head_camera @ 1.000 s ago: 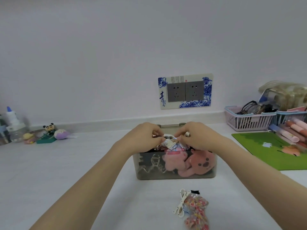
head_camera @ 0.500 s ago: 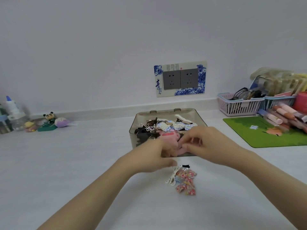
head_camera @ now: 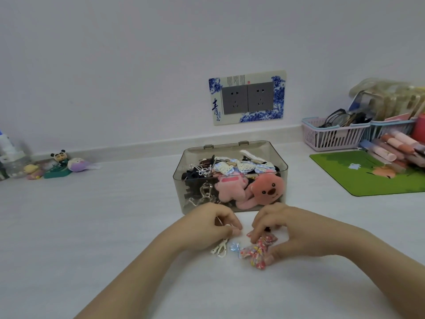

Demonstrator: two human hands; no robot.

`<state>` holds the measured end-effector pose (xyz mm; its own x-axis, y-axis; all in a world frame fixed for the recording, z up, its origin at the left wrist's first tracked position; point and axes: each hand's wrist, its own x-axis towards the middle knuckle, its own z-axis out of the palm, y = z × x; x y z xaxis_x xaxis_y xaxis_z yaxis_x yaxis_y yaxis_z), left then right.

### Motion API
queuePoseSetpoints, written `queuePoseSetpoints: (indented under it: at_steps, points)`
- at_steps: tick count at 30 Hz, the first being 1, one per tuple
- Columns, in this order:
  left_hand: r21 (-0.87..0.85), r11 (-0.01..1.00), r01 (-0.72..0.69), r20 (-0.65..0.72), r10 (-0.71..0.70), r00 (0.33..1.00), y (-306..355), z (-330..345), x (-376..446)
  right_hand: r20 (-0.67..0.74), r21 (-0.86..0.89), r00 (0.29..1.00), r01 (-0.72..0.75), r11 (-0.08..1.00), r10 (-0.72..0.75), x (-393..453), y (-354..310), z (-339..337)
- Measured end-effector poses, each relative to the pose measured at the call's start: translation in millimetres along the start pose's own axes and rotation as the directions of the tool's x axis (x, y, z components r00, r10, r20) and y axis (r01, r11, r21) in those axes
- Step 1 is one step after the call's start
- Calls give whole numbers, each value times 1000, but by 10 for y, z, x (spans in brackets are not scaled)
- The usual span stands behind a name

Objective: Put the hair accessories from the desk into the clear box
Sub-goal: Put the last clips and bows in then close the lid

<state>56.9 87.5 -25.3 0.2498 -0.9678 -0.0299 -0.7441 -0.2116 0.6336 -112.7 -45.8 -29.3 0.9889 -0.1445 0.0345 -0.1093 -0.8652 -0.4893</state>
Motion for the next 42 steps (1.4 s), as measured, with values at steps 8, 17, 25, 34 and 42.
queuePoseSetpoints:
  at_steps: [8,17,25,34,42]
  points:
    - [4,999,-44,124,44,991,57,7,-96,-56,-51,998,-14,999,11,13,76,-18]
    - [77,997,-23,2,23,1000,-6,31,-39,-155,-31,983,-108,994,102,45,85,9]
    - [-82,996,-35,-114,25,993,13,-6,-42,-335,88,918,-196,977,214,28,79,-72]
    - [-12,989,-146,-356,133,925,355,-652,121,-535,62,833,-124,990,138,240,-266,-680]
    - [101,995,-21,-245,45,969,137,-895,579,-406,-1,890,-228,974,208,786,-17,-802]
